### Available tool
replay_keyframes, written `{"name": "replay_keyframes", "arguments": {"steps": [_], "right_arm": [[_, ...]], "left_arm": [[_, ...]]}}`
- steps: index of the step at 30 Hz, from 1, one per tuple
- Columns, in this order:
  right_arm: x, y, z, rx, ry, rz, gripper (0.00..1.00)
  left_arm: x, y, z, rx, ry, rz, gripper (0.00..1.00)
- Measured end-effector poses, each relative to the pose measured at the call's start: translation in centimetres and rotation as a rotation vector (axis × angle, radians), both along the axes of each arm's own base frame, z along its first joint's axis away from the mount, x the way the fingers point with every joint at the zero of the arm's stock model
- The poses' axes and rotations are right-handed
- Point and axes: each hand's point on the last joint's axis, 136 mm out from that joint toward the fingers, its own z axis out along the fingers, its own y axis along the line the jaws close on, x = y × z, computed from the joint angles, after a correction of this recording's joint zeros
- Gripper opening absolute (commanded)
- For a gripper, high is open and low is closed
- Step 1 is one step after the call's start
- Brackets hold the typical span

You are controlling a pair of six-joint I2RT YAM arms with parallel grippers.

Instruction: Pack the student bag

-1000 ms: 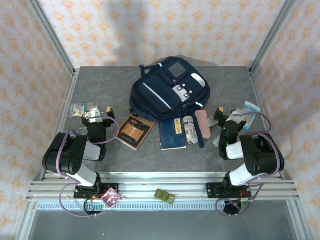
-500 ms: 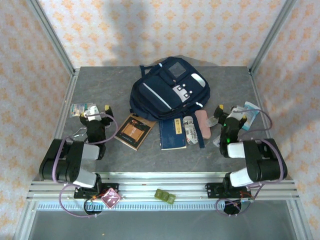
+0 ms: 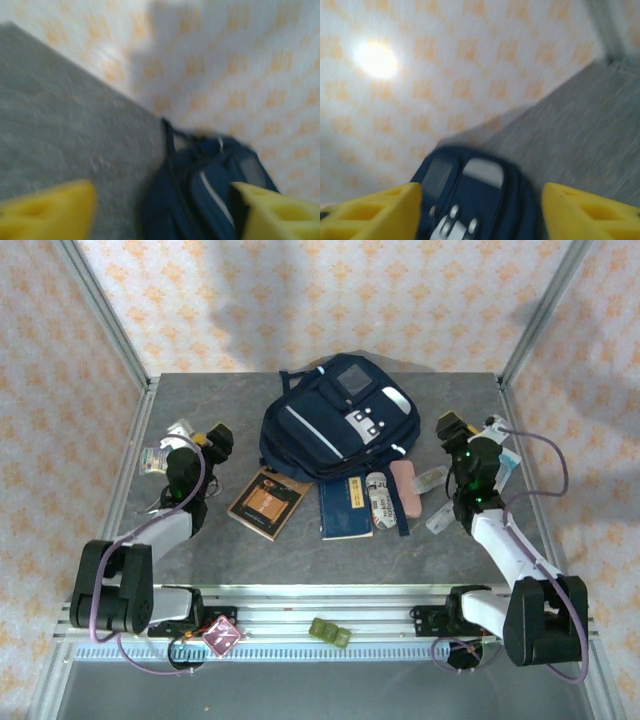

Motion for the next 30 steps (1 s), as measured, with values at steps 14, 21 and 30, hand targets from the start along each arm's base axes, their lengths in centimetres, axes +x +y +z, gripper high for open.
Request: {"name": "replay_keyframes", "arguments": {"steps": [14,21,30], "right_arm": [[4.6,6.9,-11.2,0.077,0.483,0.241,0.61],[10.7,4.6,-15.1,0.099,0.575,0.180,0.61],[12.7,5.6,-19.9,0.184,0.654,0.237,0.33]], "left_arm": [[-0.6,-17.2,-5.3,-0.069,0.291,-0.454,0.63],[-3.6,-22.9,-9.6,-0.055,0.411,-0.576,0.51],[-3.2,-23.5,-12.3,-0.049,0.472,-0.567,0.40]]}}
